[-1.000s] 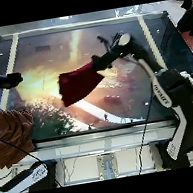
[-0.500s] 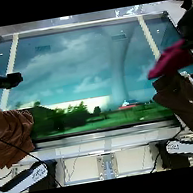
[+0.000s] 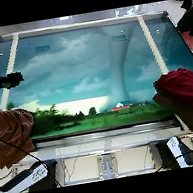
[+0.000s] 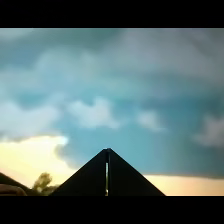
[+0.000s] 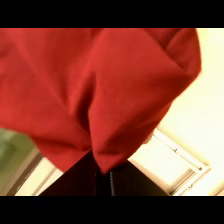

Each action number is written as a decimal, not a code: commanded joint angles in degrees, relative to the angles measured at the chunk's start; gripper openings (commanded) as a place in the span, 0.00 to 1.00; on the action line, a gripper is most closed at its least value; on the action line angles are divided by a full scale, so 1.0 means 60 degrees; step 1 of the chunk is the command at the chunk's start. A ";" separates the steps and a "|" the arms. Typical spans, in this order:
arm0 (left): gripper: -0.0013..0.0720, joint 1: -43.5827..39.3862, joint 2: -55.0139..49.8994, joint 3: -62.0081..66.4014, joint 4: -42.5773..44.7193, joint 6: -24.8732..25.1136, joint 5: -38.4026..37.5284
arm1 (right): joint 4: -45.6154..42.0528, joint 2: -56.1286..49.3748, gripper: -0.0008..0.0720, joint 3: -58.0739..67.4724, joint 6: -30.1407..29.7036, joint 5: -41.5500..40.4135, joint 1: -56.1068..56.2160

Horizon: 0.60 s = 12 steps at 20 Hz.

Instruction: Fold the shirts.

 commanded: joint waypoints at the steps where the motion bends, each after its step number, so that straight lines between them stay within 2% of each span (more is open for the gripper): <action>1: 0.03 0.0000 -0.0007 -0.0004 -0.0186 0.0004 -0.0036 | -0.0069 0.0703 0.08 -0.2000 -0.0251 -0.1082 -0.1111; 2: 0.03 0.0000 -0.0007 -0.0004 -0.0208 0.0004 -0.0040 | -0.0069 0.0685 0.31 -0.1974 -0.0244 -0.1122 -0.1107; 3: 0.03 0.0000 -0.0007 -0.0004 -0.0208 0.0004 -0.0047 | -0.0007 0.0707 0.59 -0.1796 -0.0106 -0.1260 -0.1107; 4: 0.03 0.0000 -0.0007 -0.0004 -0.0211 0.0004 -0.0051 | 0.0175 0.0707 0.69 -0.1392 0.0251 -0.1348 -0.1107; 5: 0.03 0.0000 -0.0007 -0.0004 -0.0208 0.0004 -0.0058 | 0.0597 0.0703 0.68 -0.0845 0.0557 -0.1523 -0.1107; 7: 0.03 0.0000 -0.0007 -0.0004 -0.0211 0.0004 -0.0062 | 0.2718 0.0703 0.67 0.0477 0.0984 -0.2299 -0.1082; 8: 0.03 0.0000 -0.0007 -0.0004 -0.0219 0.0000 -0.0062 | 0.4564 0.0707 0.62 0.0994 0.0929 -0.2783 -0.1020; 9: 0.03 0.0000 -0.0007 -0.0004 -0.0313 0.0000 -0.0062 | 0.6575 0.0703 0.43 0.1253 0.0444 -0.2954 -0.0765; 10: 0.03 0.0000 -0.0007 -0.0004 -0.0521 0.0000 -0.0066 | 0.8269 0.0707 0.18 0.1286 -0.0583 -0.2816 -0.0288; 11: 0.03 0.0000 -0.0007 -0.0004 -0.0805 0.0004 -0.0066 | 0.9271 0.0699 0.04 0.1286 -0.1654 -0.2448 0.0401; 12: 0.03 0.0000 -0.0007 -0.0004 -0.1129 0.0004 -0.0084 | 0.9482 0.0692 0.03 0.1286 -0.2430 -0.2124 0.1341</action>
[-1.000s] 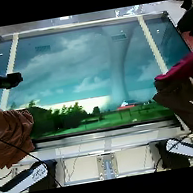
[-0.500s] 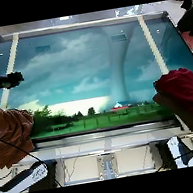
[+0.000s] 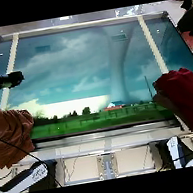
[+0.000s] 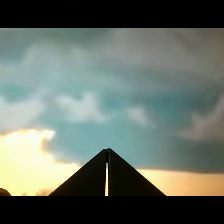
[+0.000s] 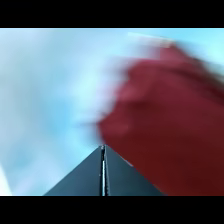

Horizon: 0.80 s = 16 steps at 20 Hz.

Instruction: Fold the shirts.

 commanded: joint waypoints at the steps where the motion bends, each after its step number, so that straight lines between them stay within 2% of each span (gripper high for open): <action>1: 0.03 0.0000 -0.0004 -0.0004 -0.0933 0.0004 -0.0091 | 0.3118 0.0004 0.03 0.0397 -0.2280 0.0361 0.2262; 4: 0.03 0.0000 -0.0004 -0.0004 -0.1304 0.0000 -0.0543 | 0.1632 -0.0146 0.03 0.0397 -0.2524 0.0474 0.5045; 7: 0.03 0.0000 -0.0004 -0.0004 -0.1311 -0.0102 -0.2062 | 0.0248 -0.0404 0.04 0.0401 -0.2528 0.0470 0.6798; 9: 0.03 0.0000 -0.0004 -0.0004 -0.1300 -0.0102 -0.2546 | -0.0415 -0.0408 0.04 0.0397 -0.2517 0.0517 0.7231; 16: 0.03 0.0000 -0.0004 -0.0004 -0.1300 -0.0102 -0.2550 | -0.0168 -0.0397 0.04 0.0401 -0.2514 0.0470 0.7286</action>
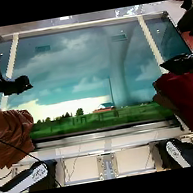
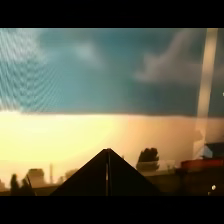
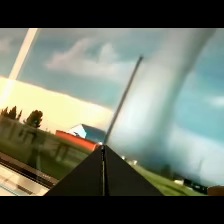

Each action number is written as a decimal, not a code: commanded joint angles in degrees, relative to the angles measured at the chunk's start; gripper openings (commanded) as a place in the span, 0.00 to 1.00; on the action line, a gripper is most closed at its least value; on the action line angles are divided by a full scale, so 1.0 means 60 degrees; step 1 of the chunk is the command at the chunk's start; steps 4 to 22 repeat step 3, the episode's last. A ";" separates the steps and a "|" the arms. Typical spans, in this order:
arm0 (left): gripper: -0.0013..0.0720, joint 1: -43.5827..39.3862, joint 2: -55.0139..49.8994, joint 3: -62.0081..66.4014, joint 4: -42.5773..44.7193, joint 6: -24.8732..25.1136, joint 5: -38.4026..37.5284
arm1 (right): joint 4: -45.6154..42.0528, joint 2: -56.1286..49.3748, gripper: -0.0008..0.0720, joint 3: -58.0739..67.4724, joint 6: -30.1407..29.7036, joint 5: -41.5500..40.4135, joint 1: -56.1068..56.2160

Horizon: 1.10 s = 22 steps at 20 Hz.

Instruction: Fold the shirts.

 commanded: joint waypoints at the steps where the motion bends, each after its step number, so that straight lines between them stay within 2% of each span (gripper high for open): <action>1: 0.03 0.0000 -0.0004 -0.0004 -0.0029 0.0000 -0.0146 | -0.0076 -0.0007 0.04 0.0004 -0.0025 0.0000 0.0127; 22: 0.03 0.0000 -0.0004 -0.0004 -0.0029 0.0000 -0.0146 | -0.0076 -0.0004 0.04 0.0004 -0.0022 0.0004 0.0127</action>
